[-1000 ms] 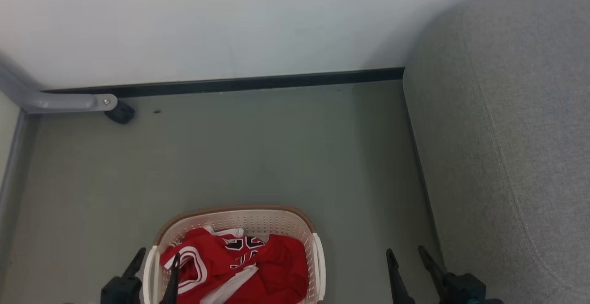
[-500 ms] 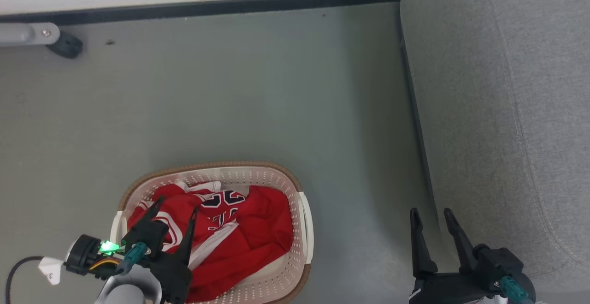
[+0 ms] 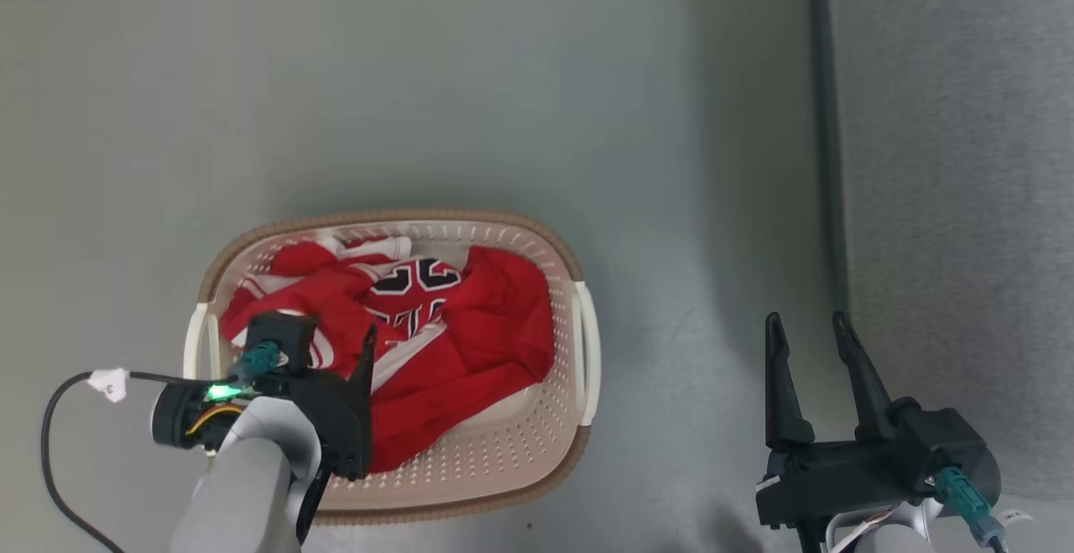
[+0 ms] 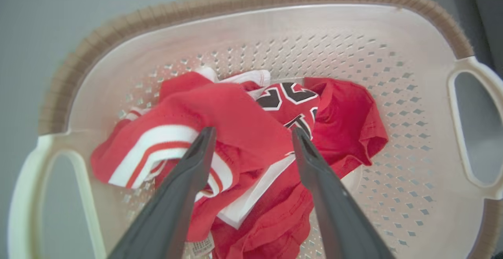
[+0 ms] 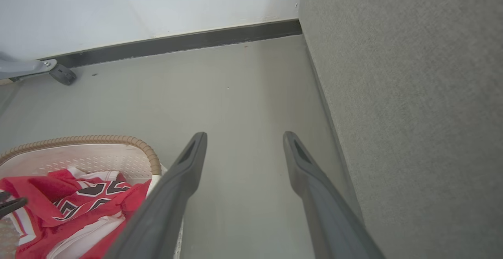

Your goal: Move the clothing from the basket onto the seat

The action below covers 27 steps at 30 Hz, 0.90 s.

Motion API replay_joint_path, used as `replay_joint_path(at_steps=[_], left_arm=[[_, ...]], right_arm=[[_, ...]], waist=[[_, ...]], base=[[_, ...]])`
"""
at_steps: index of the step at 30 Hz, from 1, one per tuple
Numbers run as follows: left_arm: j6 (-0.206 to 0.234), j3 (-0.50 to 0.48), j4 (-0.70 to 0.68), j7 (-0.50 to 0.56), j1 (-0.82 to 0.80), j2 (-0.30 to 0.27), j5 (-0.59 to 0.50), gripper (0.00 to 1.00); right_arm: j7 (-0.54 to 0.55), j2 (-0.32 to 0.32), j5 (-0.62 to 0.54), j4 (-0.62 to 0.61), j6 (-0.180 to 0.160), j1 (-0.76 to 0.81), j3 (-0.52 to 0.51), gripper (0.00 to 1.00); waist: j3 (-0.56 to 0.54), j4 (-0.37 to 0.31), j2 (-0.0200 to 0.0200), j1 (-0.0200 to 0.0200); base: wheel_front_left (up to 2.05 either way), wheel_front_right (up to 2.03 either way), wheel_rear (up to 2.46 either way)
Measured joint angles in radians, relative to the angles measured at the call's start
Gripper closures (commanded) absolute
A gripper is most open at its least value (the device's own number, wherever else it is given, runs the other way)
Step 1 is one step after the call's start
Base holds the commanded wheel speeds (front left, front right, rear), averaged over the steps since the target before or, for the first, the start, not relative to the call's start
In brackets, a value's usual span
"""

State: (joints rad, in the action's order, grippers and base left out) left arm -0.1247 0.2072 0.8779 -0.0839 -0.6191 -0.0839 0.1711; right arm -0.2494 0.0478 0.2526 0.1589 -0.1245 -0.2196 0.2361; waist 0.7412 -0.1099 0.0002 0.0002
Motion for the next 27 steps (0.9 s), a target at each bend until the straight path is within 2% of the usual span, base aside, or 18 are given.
replay_joint_path(at_steps=[12,27], left_arm=[[0.0,-0.059,0.147,0.111,-0.101,0.019,0.099,0.0],[0.0,0.059,0.176,0.137,-0.18,0.04,0.154,0.0]], right_arm=[[0.0,0.0,-0.016,-0.029,0.0,0.0,0.026,0.0],[0.0,0.001,-0.025,-0.061,0.0,-0.001,0.036,0.0]], waist=[[0.077,0.061,0.0,-0.0002],[0.119,0.058,-0.0002,-0.0001]], base=[[0.0,0.0,0.0],[0.0,0.0,0.0]])
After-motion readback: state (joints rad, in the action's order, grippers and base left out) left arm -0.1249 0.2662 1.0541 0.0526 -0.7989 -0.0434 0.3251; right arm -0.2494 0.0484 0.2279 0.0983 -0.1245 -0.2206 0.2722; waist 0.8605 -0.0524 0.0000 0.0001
